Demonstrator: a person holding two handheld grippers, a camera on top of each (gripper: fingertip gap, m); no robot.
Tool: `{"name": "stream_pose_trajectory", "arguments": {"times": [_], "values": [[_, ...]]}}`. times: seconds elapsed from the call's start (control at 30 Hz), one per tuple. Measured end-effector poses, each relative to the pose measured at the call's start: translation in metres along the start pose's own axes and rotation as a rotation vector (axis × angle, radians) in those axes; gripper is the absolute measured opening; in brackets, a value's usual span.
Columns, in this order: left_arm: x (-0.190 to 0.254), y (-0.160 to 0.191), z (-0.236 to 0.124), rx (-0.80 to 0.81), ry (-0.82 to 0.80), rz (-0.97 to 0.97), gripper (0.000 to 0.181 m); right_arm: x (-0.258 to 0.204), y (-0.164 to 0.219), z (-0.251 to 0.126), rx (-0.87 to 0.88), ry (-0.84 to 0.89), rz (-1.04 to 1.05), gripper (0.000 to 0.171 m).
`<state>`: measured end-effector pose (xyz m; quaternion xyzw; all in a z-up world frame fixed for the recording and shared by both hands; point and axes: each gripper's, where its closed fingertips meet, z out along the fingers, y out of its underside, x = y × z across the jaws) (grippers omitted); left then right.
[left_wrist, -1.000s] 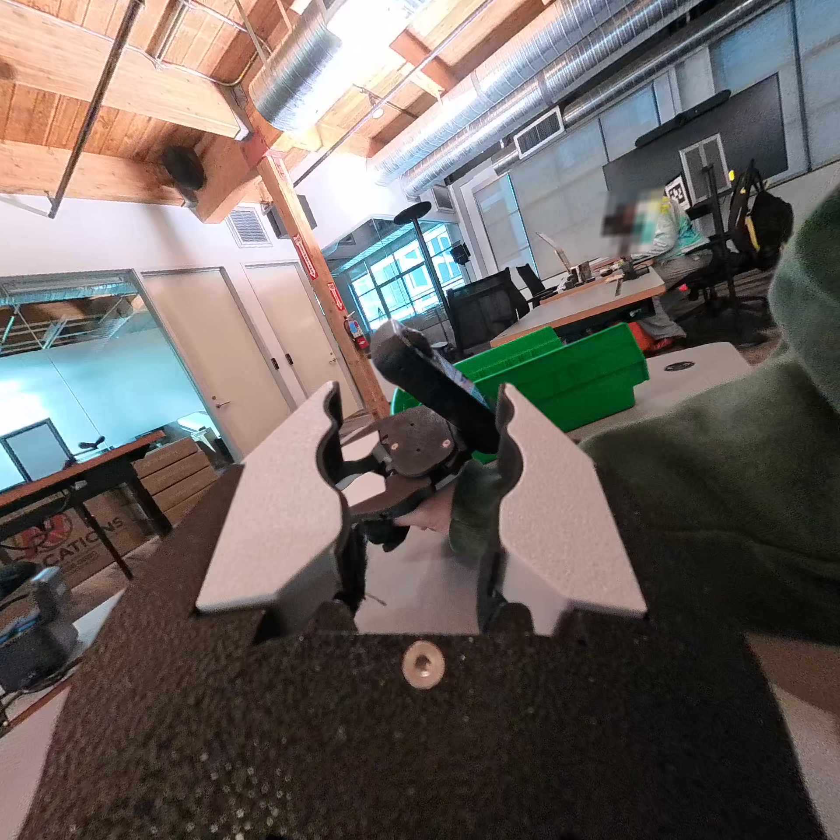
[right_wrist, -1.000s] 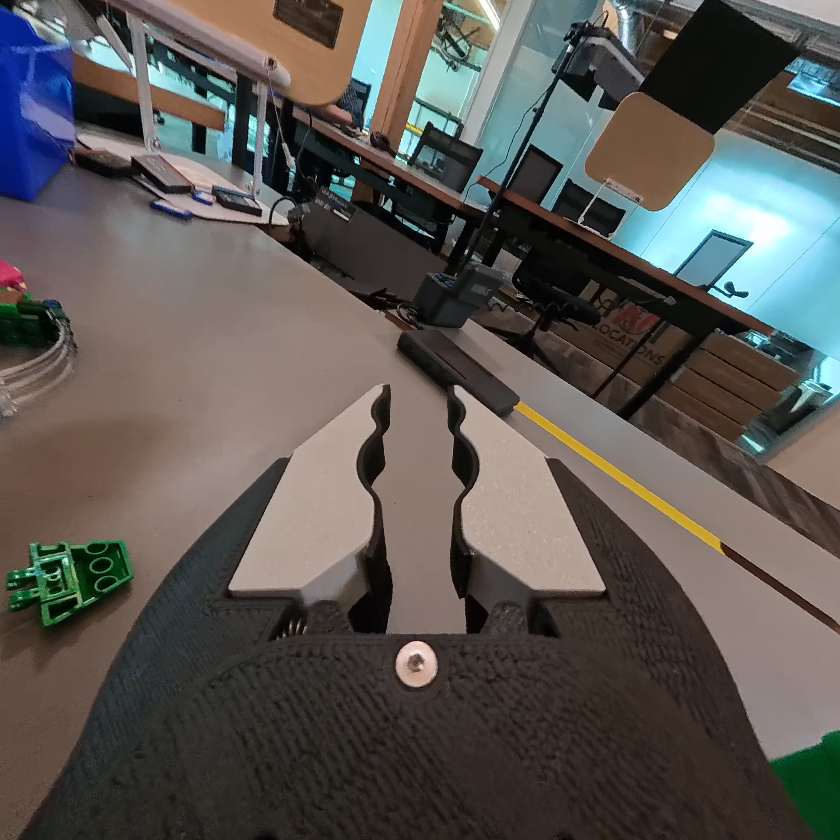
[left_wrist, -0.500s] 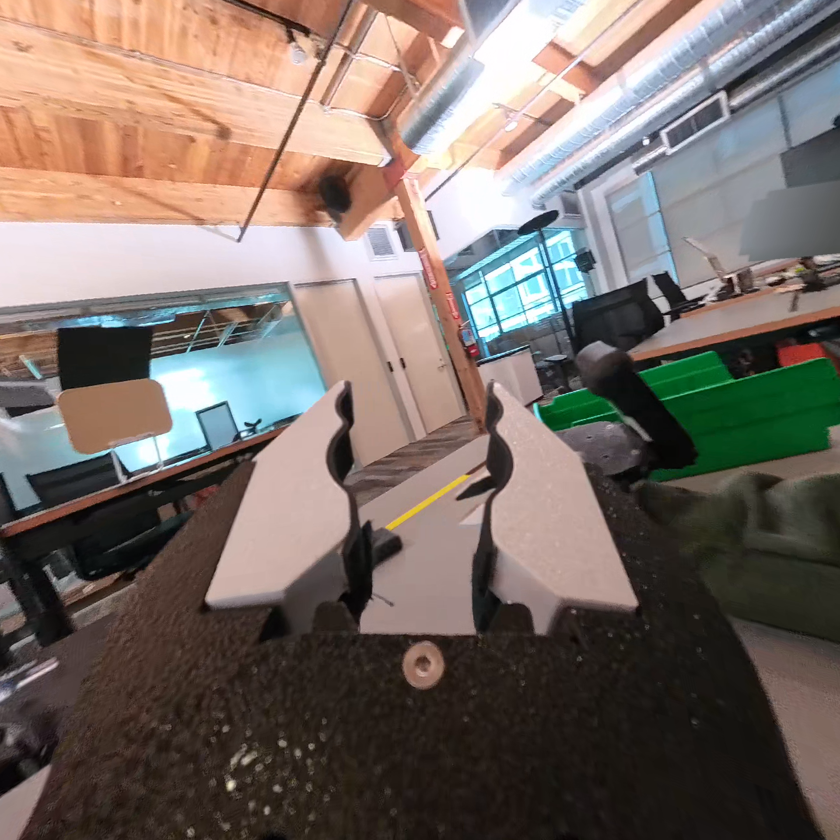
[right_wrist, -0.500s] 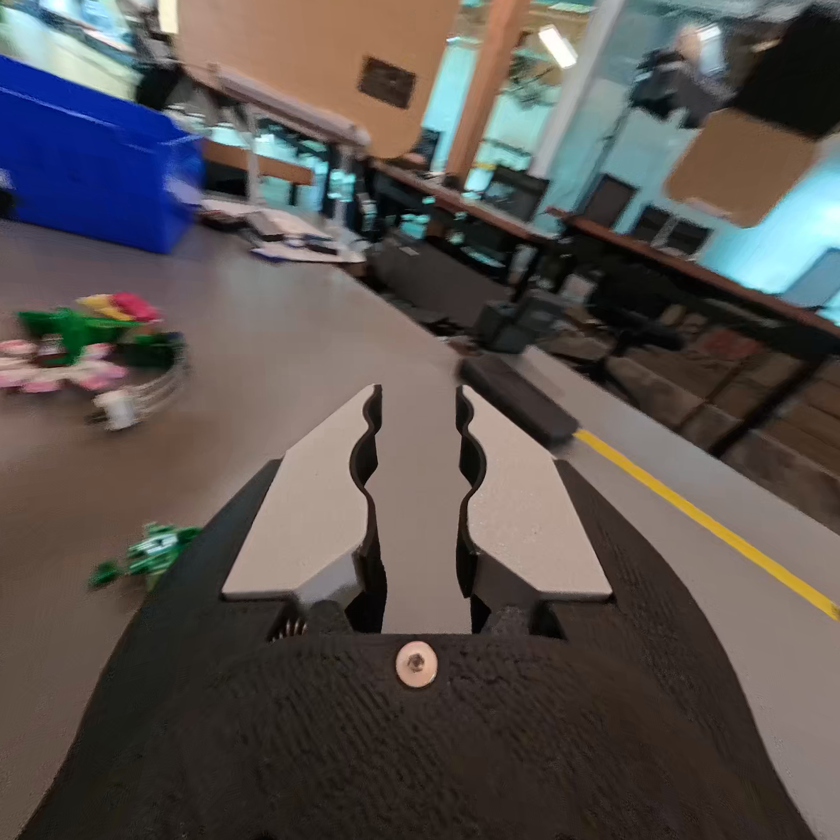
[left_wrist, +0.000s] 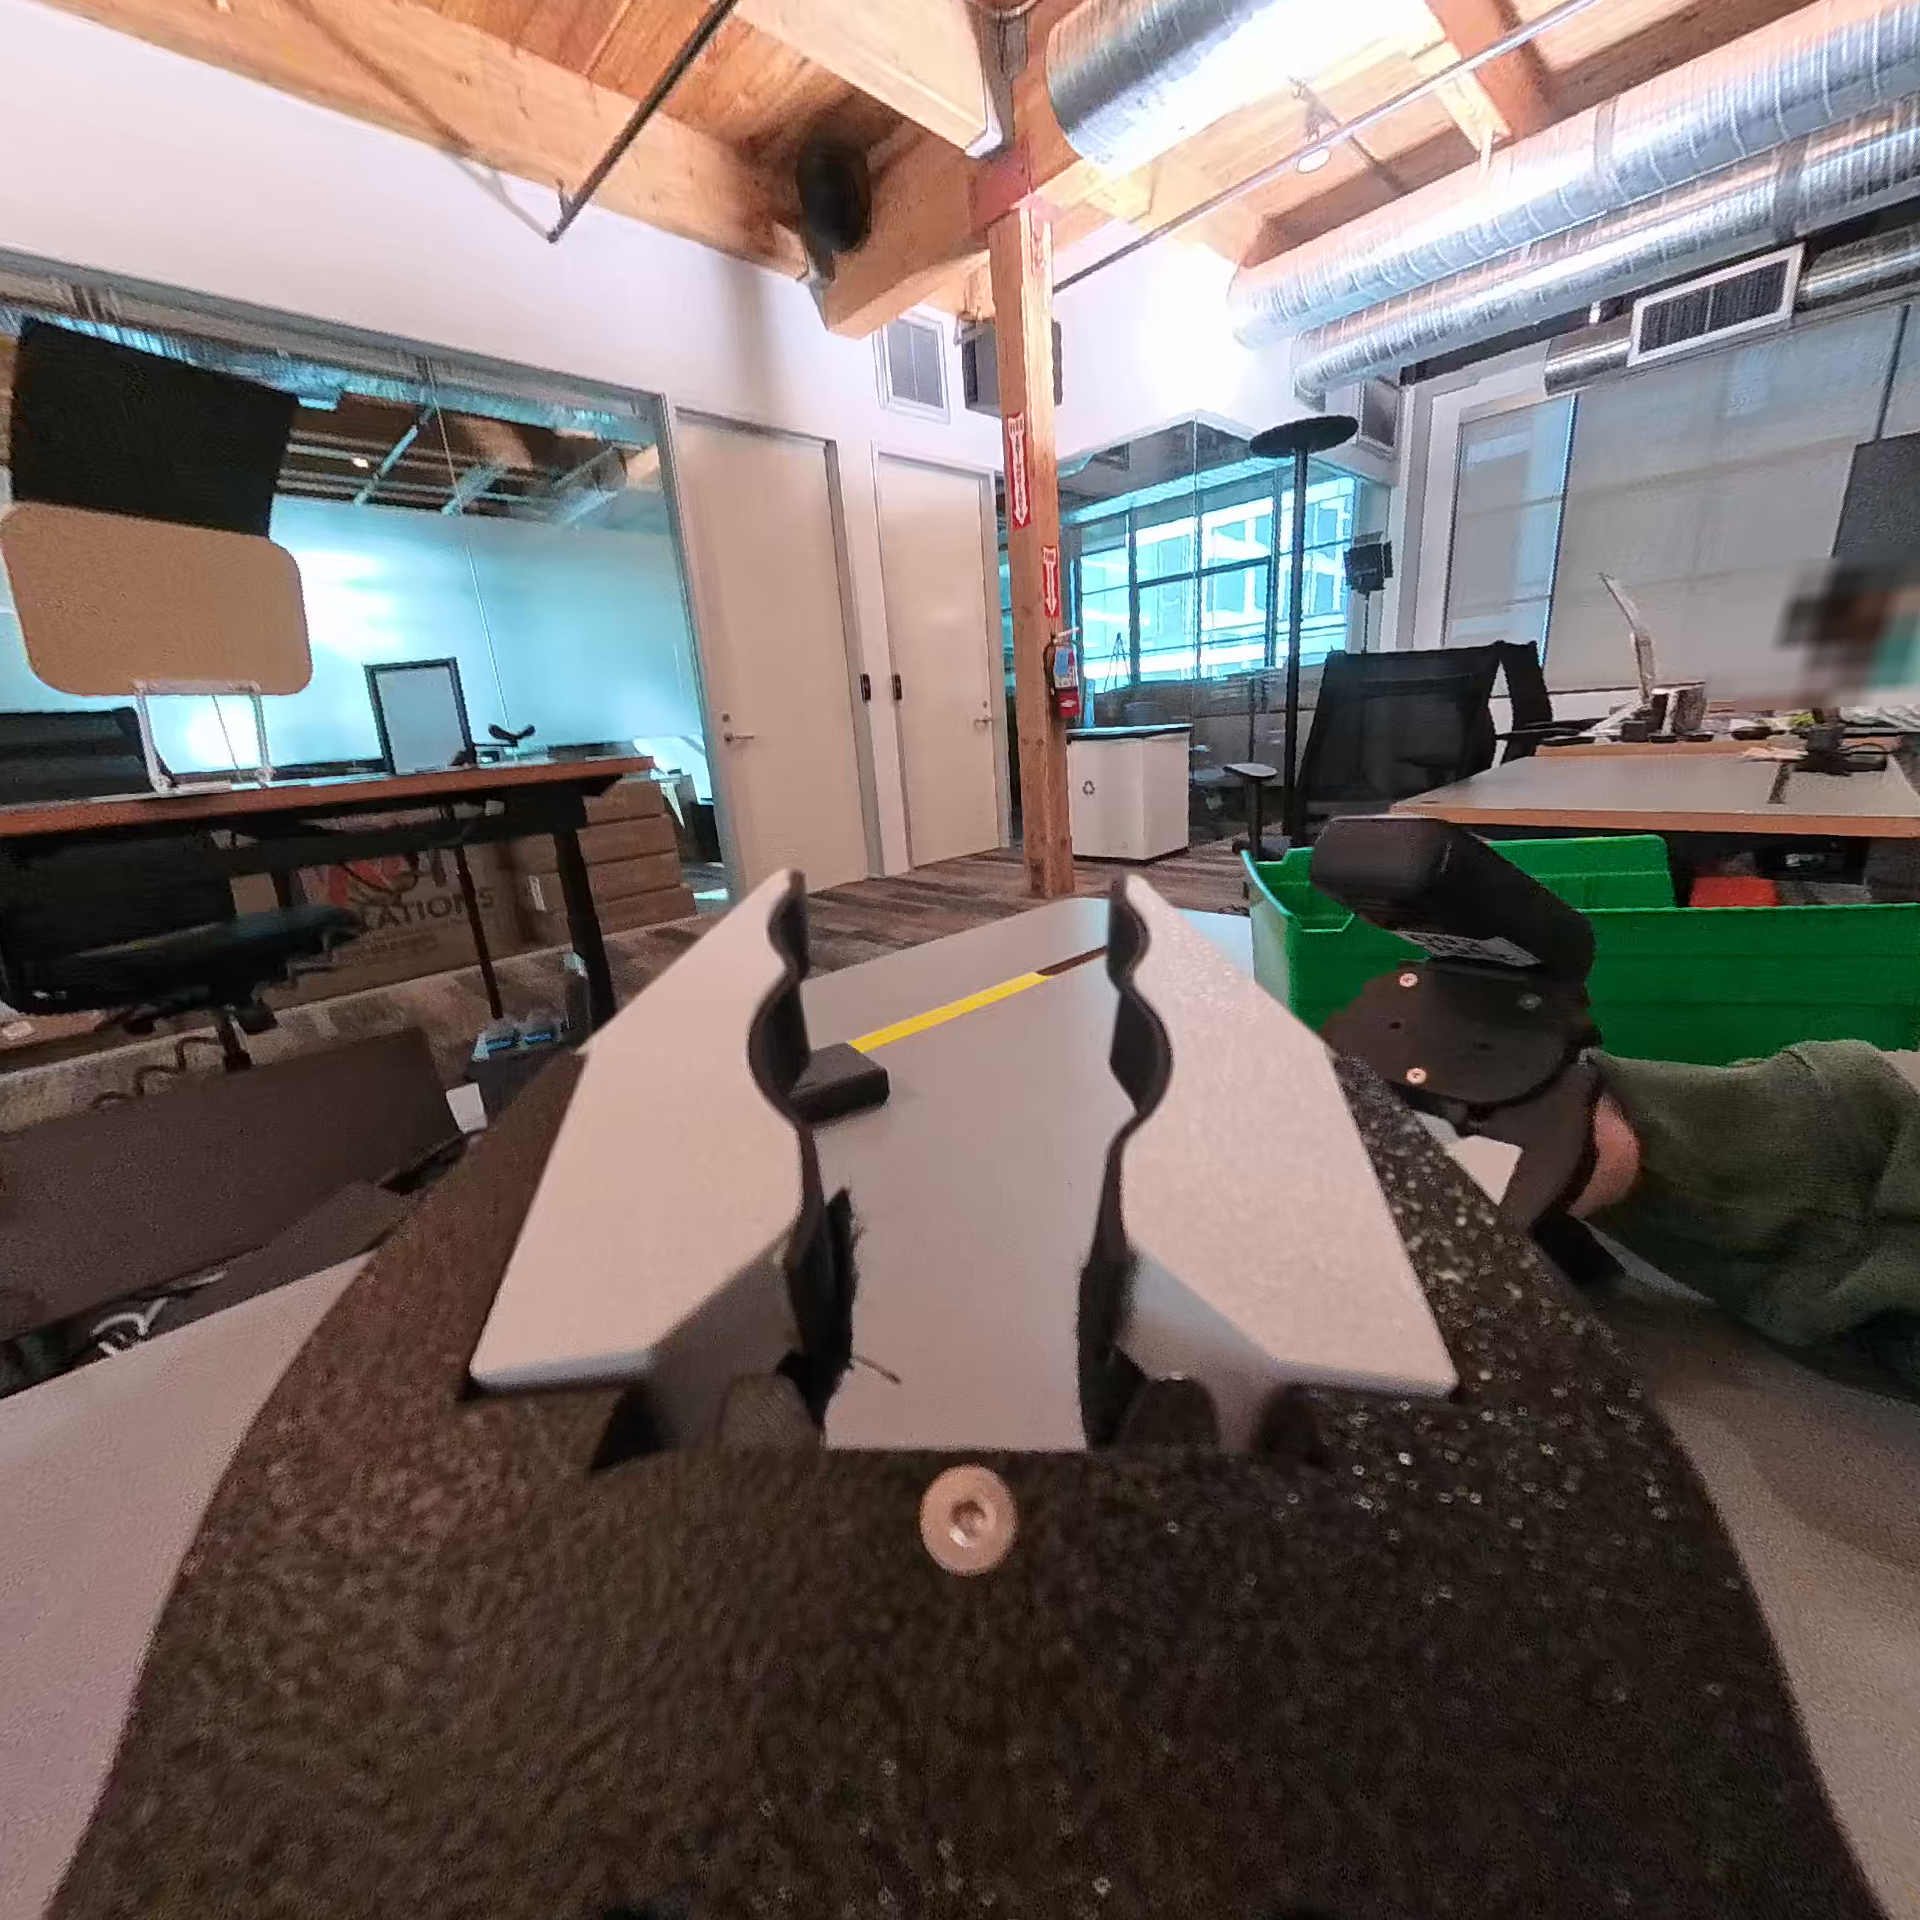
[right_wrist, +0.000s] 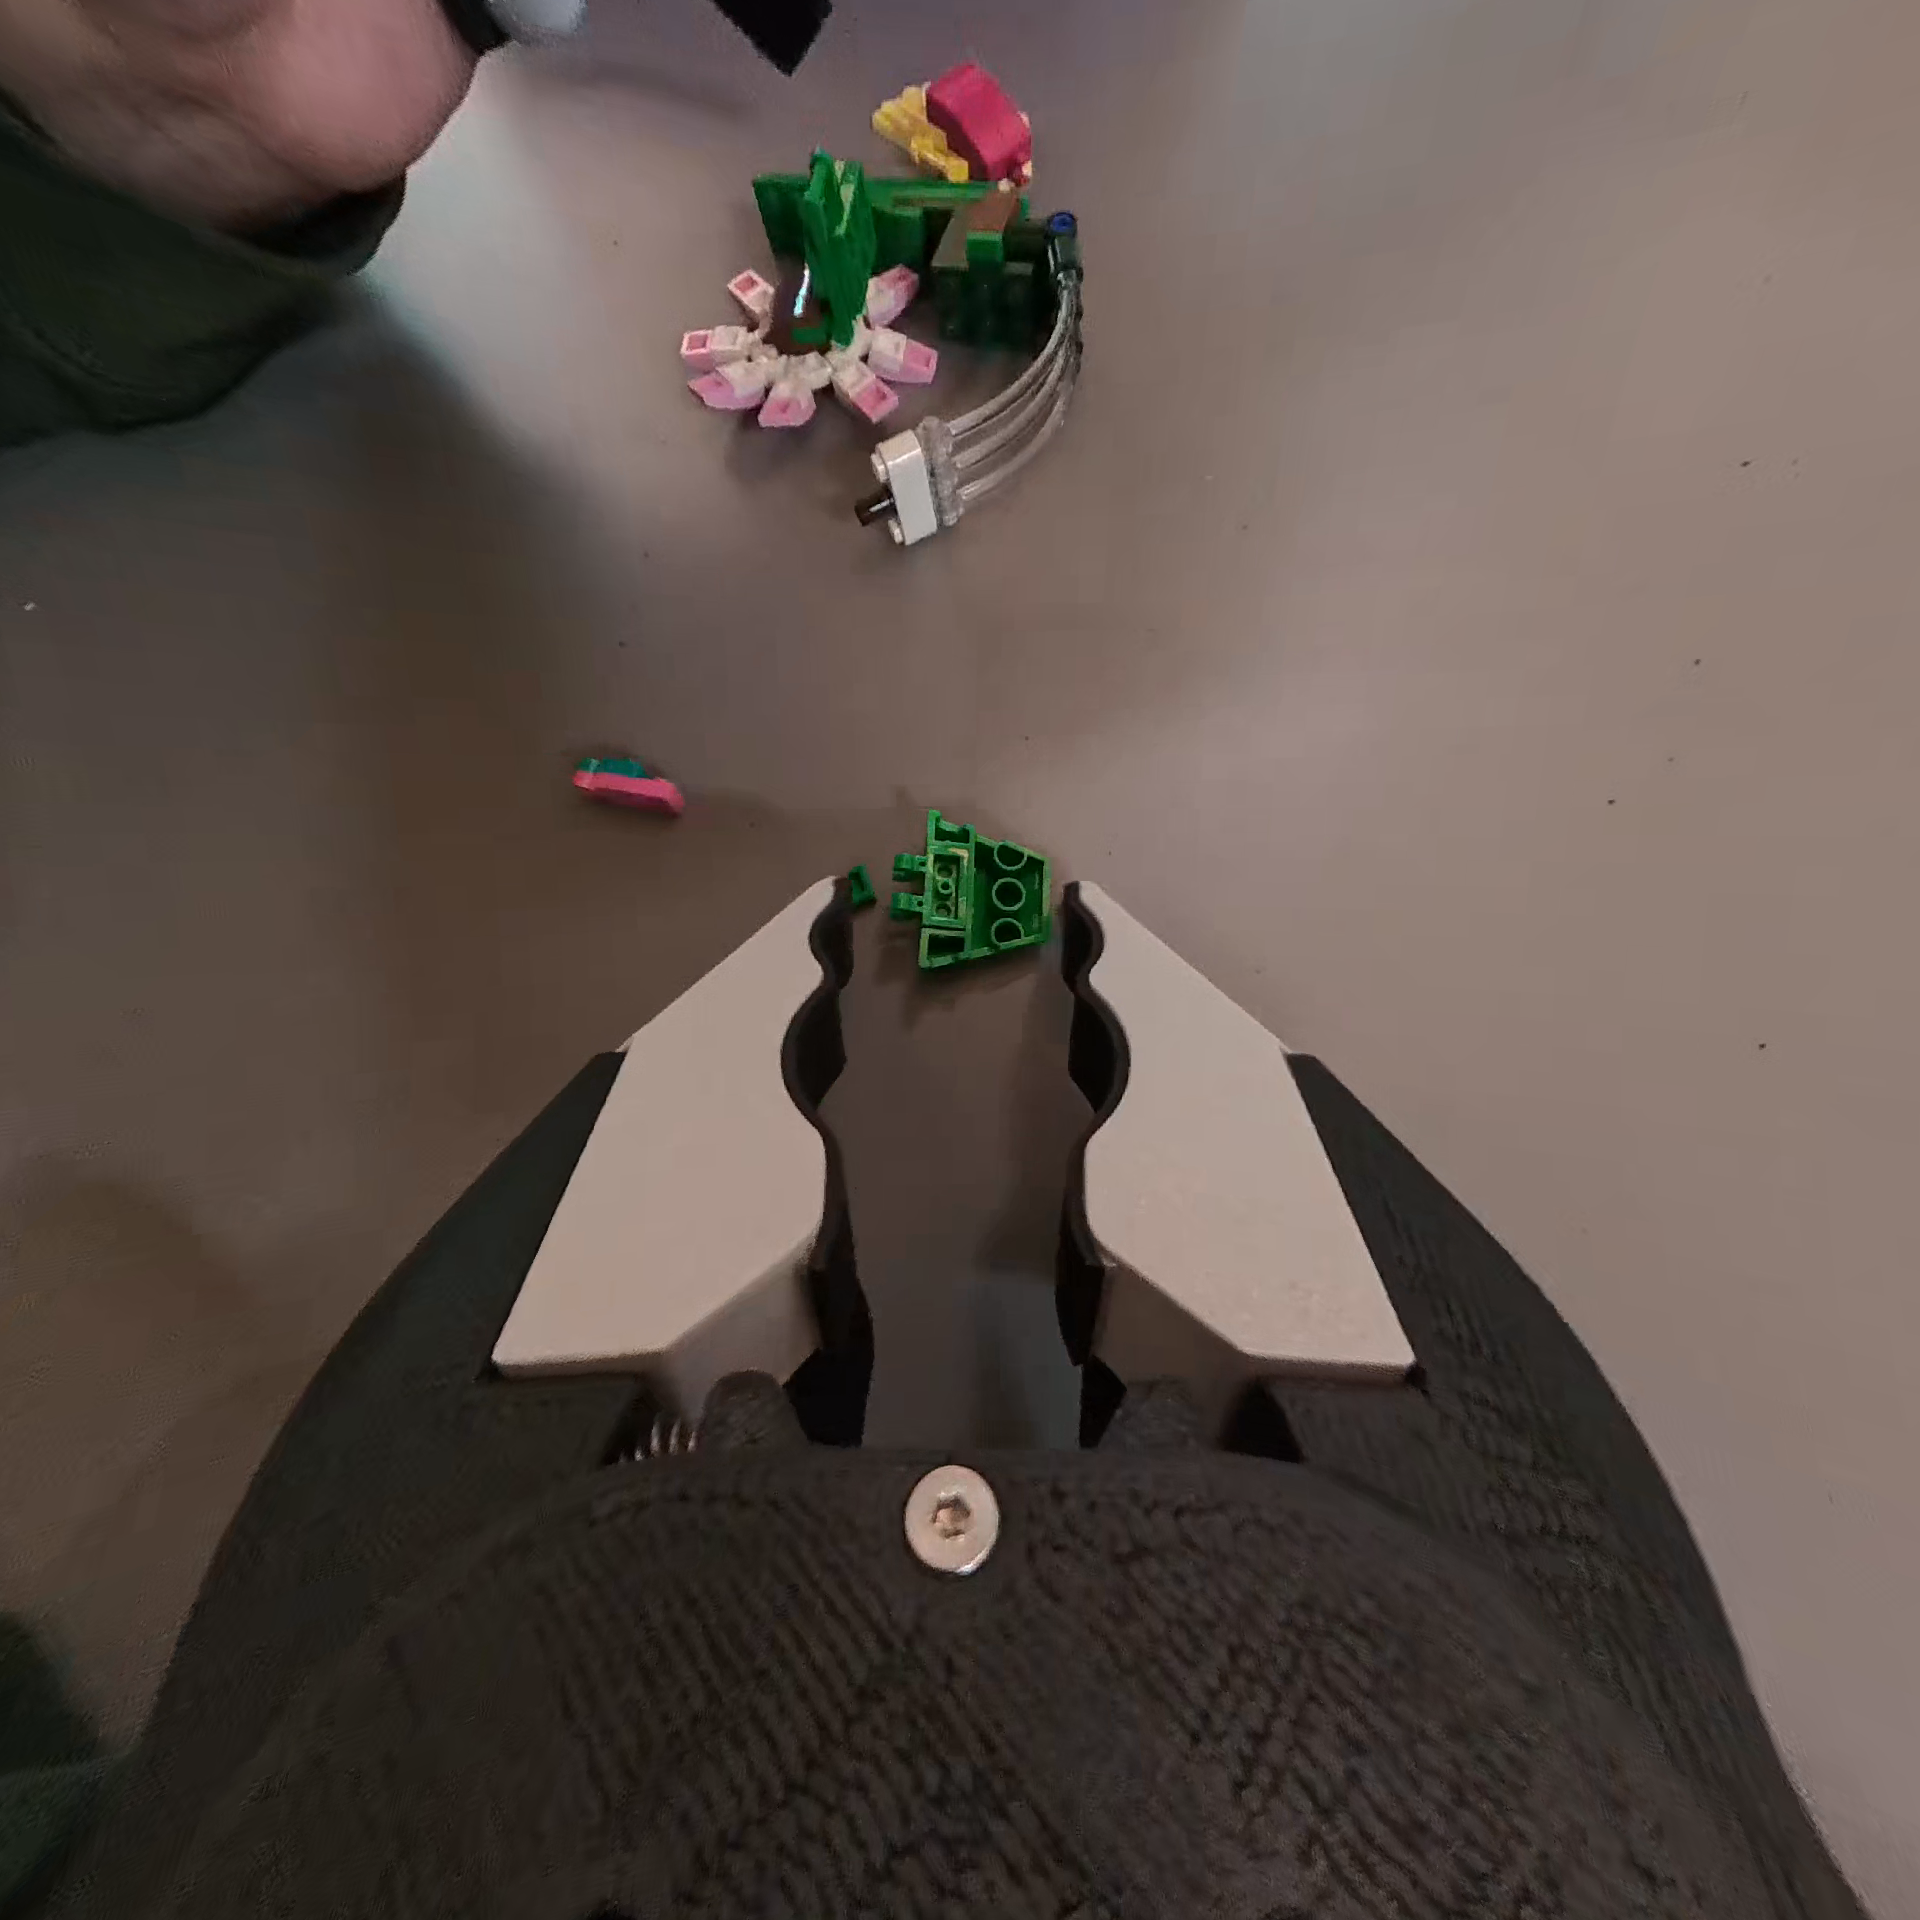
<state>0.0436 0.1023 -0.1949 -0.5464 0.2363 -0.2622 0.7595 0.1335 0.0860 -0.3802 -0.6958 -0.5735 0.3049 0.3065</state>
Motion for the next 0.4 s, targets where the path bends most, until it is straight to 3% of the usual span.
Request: {"name": "stream_pose_trajectory", "arguments": {"times": [0.03, 0.13, 0.27, 0.33, 0.4], "values": [[0.000, 0.002, 0.001, -0.011, 0.008, -0.009, 0.055, 0.000, 0.000, 0.000, 0.000, -0.005, 0.002, 0.037], [0.002, 0.007, 0.003, -0.036, 0.026, -0.018, 0.055, 0.001, 0.000, 0.000, 0.001, -0.008, 0.017, 0.029], [0.010, 0.017, 0.006, -0.094, 0.067, -0.003, 0.052, 0.023, -0.001, -0.002, 0.010, 0.095, 0.096, 0.033], [0.025, 0.032, 0.010, -0.199, 0.156, -0.011, 0.048, 0.032, 0.000, -0.004, 0.017, 0.135, 0.142, 0.035], [0.051, 0.060, 0.009, -0.404, 0.313, -0.044, 0.046, 0.038, -0.001, -0.007, 0.031, 0.159, 0.153, 0.036]]}}
